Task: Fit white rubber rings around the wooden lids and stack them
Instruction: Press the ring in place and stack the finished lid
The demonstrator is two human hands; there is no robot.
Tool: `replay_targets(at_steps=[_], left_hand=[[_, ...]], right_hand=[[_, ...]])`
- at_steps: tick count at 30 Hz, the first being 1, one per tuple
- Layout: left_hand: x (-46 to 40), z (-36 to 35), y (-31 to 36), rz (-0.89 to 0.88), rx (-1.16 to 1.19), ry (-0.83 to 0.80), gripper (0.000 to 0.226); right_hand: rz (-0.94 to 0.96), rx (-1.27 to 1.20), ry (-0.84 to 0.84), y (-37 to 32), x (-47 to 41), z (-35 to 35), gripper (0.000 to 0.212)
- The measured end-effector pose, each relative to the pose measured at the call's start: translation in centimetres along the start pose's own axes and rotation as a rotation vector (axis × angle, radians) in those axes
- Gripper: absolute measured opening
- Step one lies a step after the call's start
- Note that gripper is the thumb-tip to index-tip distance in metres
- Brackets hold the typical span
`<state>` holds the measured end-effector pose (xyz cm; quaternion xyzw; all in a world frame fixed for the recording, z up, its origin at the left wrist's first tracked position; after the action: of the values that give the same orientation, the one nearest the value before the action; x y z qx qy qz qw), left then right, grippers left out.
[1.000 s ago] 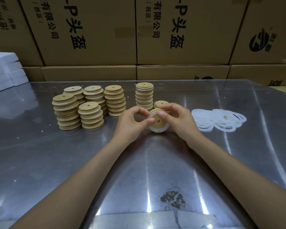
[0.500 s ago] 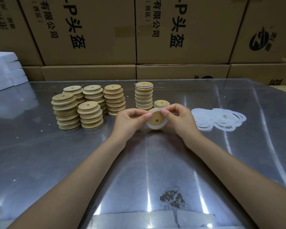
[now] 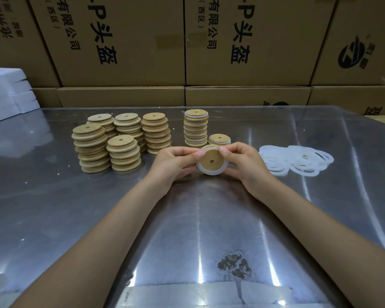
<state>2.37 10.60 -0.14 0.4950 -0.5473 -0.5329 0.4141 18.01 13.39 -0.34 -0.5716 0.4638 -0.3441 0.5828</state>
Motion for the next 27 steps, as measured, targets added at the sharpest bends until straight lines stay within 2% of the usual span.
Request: replay_targets(at_steps=[13, 19, 24, 27], left_hand=[[-0.3, 0.2, -0.2, 0.03, -0.001, -0.016, 0.004], [-0.4, 0.2, 1.6, -0.149, -0.337, 0.008, 0.007], [-0.5, -0.6, 1.7, -0.186, -0.486, -0.054, 0.033], [-0.4, -1.3, 1.8, -0.217, -0.55, -0.086, 0.039]], right_hand=[[-0.06, -0.048, -0.012, 0.5, -0.1, -0.2, 0.017], [-0.059, 0.024, -0.015, 0.2, 0.0, 0.1, 0.015], [-0.063, 0.223, 0.015, -0.7, 0.4, 1.1, 0.017], [-0.02, 0.162, -0.005, -1.0, 0.5, 0.9, 0.012]])
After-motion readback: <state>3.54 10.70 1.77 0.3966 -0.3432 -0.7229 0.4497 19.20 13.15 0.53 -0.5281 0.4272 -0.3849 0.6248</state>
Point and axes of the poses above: each hand's wrist, its own x-axis away from the middle knuckle, its own z-axis out of the back of the hand, y = z × x, the point moved 10 cm from there along -x, towards the middle knuckle, and after that the axes turned 11 degrees about -y, right-handed, at the moved point
